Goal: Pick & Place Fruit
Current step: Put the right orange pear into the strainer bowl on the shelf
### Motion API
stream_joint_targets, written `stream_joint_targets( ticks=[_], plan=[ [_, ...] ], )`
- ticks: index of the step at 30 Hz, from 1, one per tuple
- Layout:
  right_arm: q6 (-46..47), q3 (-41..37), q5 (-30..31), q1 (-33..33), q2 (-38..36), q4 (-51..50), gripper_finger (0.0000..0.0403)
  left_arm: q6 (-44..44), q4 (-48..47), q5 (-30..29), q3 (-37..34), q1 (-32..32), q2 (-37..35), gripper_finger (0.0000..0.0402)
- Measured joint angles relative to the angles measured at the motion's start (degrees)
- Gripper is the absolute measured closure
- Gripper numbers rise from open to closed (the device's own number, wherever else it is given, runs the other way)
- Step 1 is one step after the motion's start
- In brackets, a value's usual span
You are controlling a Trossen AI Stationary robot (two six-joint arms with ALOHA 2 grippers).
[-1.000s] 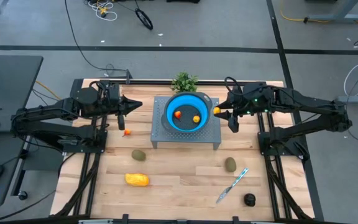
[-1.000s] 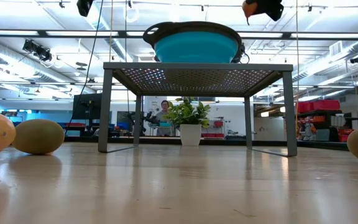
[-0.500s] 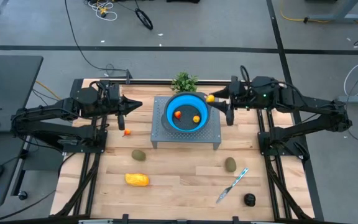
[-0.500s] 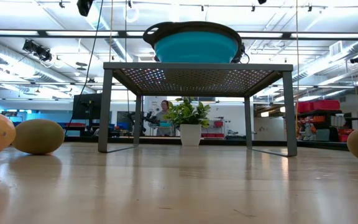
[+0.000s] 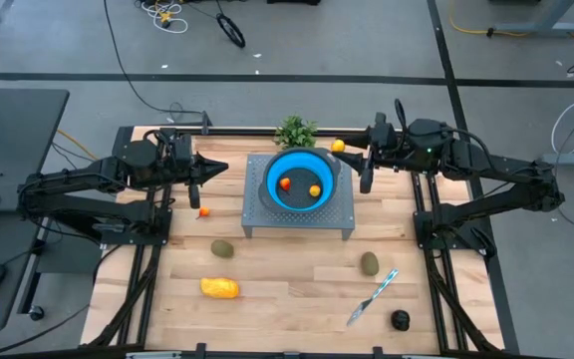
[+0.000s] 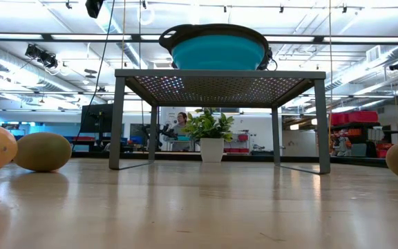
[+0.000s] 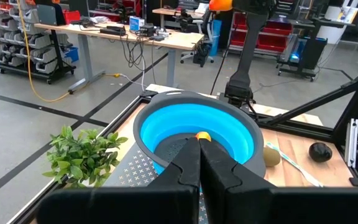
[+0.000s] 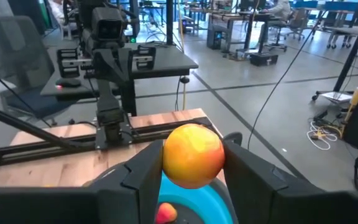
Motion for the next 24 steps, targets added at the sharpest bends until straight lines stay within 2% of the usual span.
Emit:
stream_joint_targets(
  ticks=[12, 24],
  plan=[
    [0.02, 0.0, 2.49, -0.08, 1.43, -0.36, 0.0238, 0.07, -0.01, 0.0, 0.0, 0.0, -0.01, 0.0399],
    [0.05, 0.0, 2.49, -0.11, 10.42, -0.33, 0.0238, 0.07, 0.0, 0.02, 0.0, 0.0, 0.0, 0.0399]
  ],
)
